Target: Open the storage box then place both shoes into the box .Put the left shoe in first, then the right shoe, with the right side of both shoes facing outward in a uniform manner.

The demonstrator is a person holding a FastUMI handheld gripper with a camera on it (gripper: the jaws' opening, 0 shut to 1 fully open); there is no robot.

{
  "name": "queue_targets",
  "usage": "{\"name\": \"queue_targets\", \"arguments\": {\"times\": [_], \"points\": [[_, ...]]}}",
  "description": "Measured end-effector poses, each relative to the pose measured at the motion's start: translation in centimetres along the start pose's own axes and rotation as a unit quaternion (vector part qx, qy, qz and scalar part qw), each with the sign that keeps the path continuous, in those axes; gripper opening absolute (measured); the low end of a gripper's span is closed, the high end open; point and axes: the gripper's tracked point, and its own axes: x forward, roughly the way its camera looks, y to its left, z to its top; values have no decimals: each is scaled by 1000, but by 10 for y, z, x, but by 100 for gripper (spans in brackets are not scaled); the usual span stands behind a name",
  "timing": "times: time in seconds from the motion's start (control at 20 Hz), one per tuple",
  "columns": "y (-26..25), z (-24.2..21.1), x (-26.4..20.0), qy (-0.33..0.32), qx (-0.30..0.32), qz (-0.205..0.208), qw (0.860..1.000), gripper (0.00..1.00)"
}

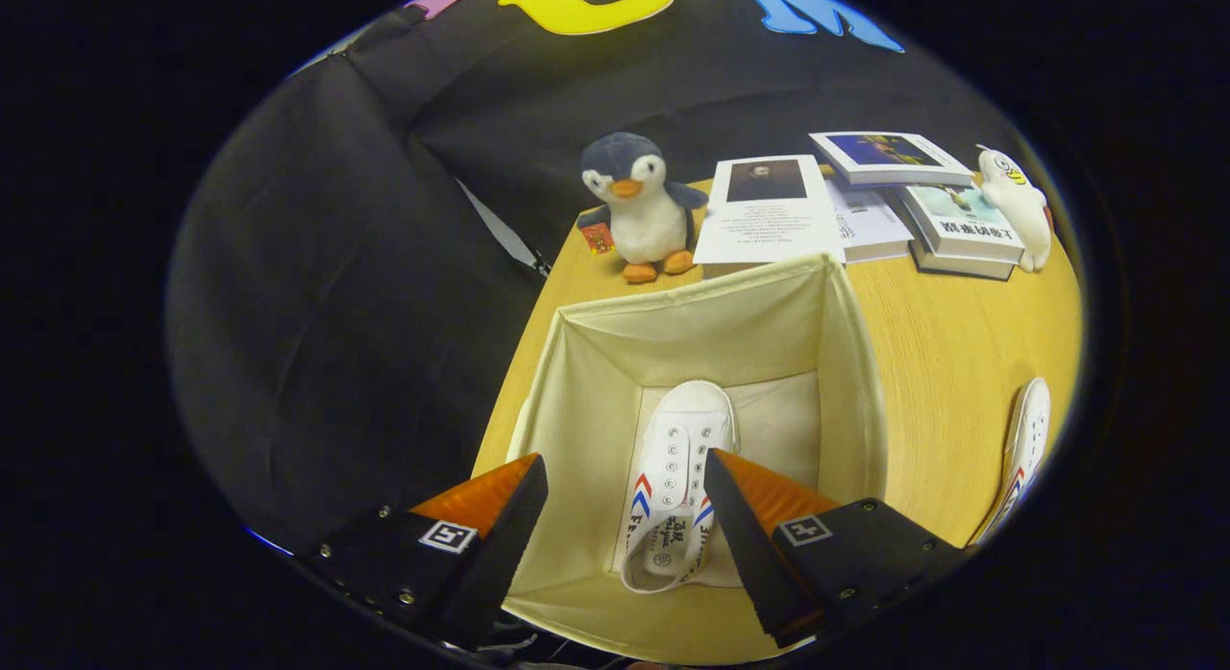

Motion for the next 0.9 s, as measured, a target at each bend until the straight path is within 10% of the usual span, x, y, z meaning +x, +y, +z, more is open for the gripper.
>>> {"name": "queue_targets", "arguments": {"times": [0.9], "points": [[-188, 37, -125, -105, -4, -100, 989, 98]]}}
